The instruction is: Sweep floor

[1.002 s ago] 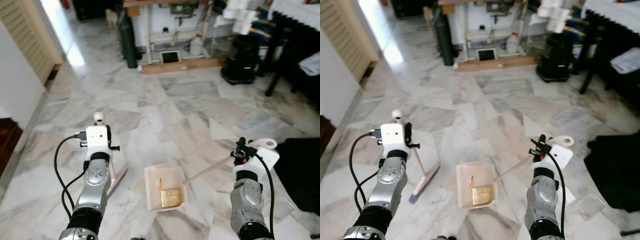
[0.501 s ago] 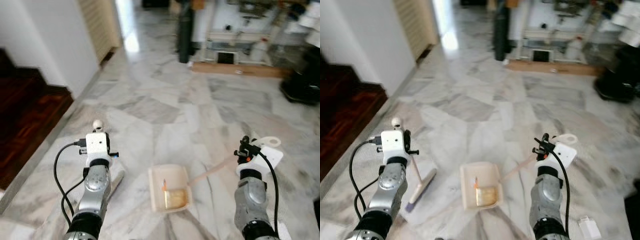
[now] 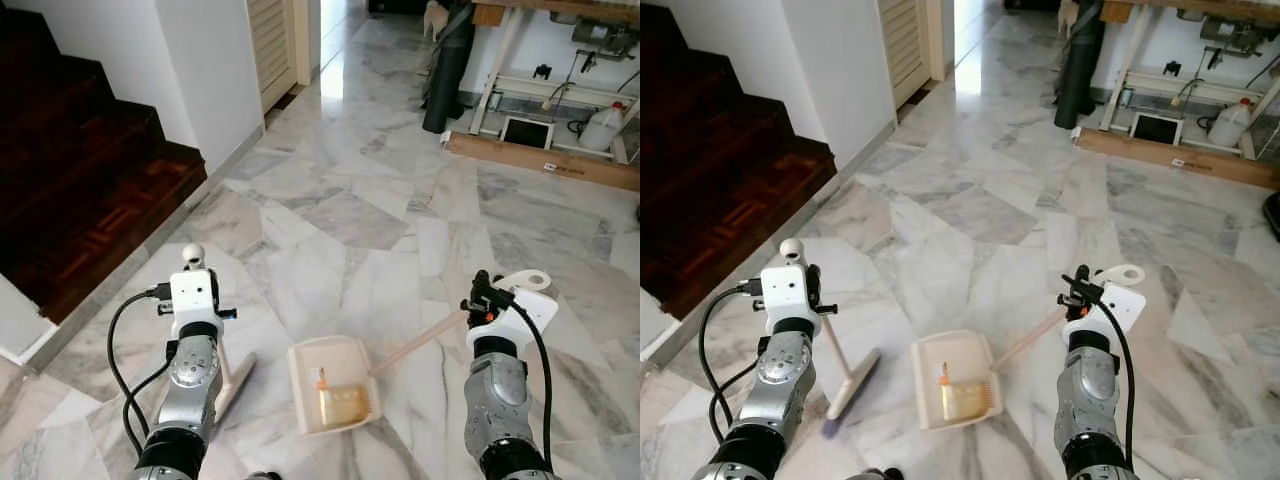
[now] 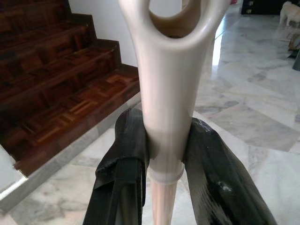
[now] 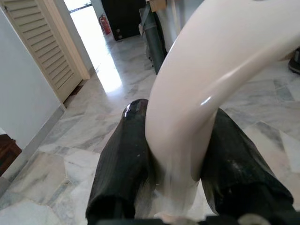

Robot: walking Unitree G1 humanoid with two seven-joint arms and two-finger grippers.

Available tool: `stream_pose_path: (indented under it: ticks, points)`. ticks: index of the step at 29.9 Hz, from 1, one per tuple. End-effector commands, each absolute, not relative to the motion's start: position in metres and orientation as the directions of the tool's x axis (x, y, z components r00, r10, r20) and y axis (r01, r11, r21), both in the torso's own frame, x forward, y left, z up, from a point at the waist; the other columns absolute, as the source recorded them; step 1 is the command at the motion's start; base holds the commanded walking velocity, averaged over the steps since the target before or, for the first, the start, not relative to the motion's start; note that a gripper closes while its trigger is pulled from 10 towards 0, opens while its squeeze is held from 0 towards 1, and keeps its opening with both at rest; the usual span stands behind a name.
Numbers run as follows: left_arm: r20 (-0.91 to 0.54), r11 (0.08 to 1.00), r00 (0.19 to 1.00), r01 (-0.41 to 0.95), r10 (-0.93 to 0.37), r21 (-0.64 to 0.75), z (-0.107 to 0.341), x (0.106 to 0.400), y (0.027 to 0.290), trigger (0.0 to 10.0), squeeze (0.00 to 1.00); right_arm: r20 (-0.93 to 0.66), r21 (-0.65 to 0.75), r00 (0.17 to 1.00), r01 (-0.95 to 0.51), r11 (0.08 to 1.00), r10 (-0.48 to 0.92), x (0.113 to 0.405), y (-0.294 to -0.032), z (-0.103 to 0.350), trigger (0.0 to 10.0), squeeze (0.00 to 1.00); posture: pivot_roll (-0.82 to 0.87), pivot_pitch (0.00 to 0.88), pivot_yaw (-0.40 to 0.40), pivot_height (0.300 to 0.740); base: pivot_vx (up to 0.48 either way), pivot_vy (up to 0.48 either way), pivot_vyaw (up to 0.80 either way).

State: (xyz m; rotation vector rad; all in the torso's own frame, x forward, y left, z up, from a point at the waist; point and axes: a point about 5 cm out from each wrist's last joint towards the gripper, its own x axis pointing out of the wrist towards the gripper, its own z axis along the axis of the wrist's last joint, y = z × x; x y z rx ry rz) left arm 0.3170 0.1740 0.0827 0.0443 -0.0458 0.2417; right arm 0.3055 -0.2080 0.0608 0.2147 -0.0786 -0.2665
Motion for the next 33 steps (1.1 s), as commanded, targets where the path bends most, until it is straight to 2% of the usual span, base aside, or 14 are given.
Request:
stream_pose_path:
  ticks: [1, 10, 19, 24, 33]
  points:
    - [0.101, 0.969, 0.965, -0.246, 0.243, 0.019, 0.0907, 0.3186, 0.1746, 10.0, 0.0, 0.059, 0.242, 0.963, 0.24, 0.94, -0.261, 0.3081, -0.2045, 0.0633, 10.0, 0.0, -0.03, 0.03, -0.002, 0.74, 0.0, 0.334, 0.0]
    - [0.092, 0.969, 0.965, -0.246, 0.245, 0.006, 0.0869, 0.3187, 0.1703, 10.0, 0.0, 0.067, 0.224, 0.968, 0.221, 0.949, -0.241, 0.3095, -0.2052, 0.0654, 10.0, 0.0, -0.04, 0.0, -0.027, 0.74, 0.0, 0.335, 0.0]
    - [0.102, 0.974, 0.969, -0.226, 0.224, 0.001, 0.0881, 0.32, 0.1652, 10.0, 0.0, 0.062, 0.207, 0.974, 0.2, 0.958, -0.217, 0.3123, -0.1983, 0.0655, 10.0, 0.0, -0.04, 0.0, -0.02, 0.74, 0.0, 0.334, 0.0]
    - [0.103, 0.975, 0.97, -0.221, 0.219, 0.004, 0.0886, 0.3211, 0.1653, 10.0, 0.0, 0.066, 0.206, 0.972, 0.206, 0.957, -0.224, 0.3121, -0.1996, 0.0662, 10.0, 0.0, -0.04, 0.0, -0.014, 0.74, 0.0, 0.289, 0.56]
    - [0.109, 0.977, 0.972, -0.212, 0.21, 0.008, 0.0902, 0.3224, 0.1649, 10.0, 0.0, 0.064, 0.211, 0.972, 0.21, 0.955, -0.228, 0.312, -0.1984, 0.0654, 10.0, 0.0, -0.03, 0.0, -0.012, 0.74, 0.0, 0.0, 0.8]
